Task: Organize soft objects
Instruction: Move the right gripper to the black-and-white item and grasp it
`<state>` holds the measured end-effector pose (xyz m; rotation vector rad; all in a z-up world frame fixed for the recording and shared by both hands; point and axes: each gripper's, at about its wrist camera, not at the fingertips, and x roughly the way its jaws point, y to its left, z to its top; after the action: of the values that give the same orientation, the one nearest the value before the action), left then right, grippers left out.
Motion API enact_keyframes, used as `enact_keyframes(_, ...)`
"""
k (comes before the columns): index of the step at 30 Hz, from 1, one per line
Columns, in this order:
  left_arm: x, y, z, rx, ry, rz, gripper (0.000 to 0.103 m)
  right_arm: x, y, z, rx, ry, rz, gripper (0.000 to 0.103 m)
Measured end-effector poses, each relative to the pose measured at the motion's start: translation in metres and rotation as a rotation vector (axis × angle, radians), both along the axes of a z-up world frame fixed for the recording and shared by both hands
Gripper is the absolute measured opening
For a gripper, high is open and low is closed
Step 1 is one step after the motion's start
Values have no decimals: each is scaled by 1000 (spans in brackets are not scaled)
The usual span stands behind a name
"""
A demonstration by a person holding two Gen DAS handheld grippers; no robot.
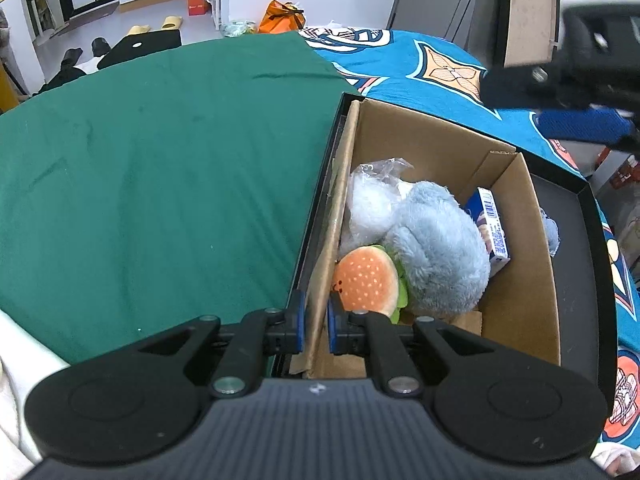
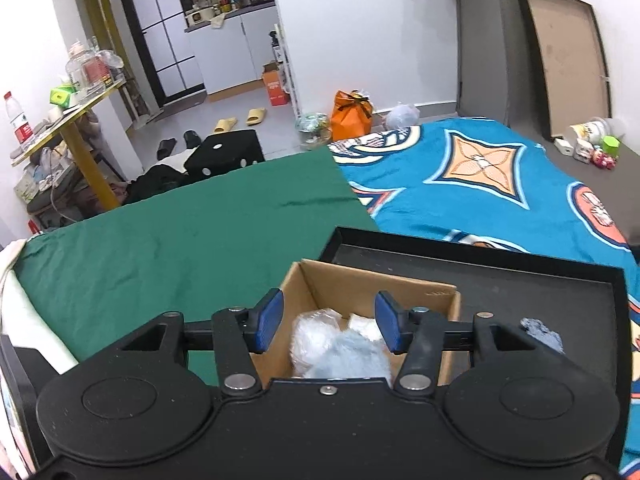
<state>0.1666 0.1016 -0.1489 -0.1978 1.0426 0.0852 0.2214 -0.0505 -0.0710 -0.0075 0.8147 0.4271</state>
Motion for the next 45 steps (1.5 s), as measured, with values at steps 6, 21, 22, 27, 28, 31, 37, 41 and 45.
enact_keyframes(6, 0, -2, 1, 8, 1, -7, 10, -6, -24, -1, -11, 4, -37, 51)
enact_keyframes(21, -1, -12, 5, 79, 2, -24, 10, -24, -83, -18, -21, 46, -103, 65)
enact_keyframes(22, -1, -13, 6, 85, 2, -26, 10, -25, -87, -19, -17, 47, -107, 66)
enact_keyframes(27, -2, -19, 11, 113, 13, -45, 9, -33, -106, -29, 14, 62, -128, 67)
enact_keyframes(28, -2, -20, 12, 121, 13, -49, 9, -33, -110, -32, 21, 67, -133, 67)
enact_keyframes(31, -1, -25, 14, 144, 22, -61, 9, -37, -124, -40, 47, 86, -157, 67)
enact_keyframes(37, 1, -31, 13, 201, 47, -61, 9, -44, -144, -59, 94, 125, -180, 67)
enact_keyframes(41, 2, -42, 12, 271, 63, -73, 10, -44, -156, -70, 132, 155, -202, 67)
enact_keyframes(45, 3, -48, 12, 314, 74, -65, 12, -43, -164, -78, 171, 190, -215, 67)
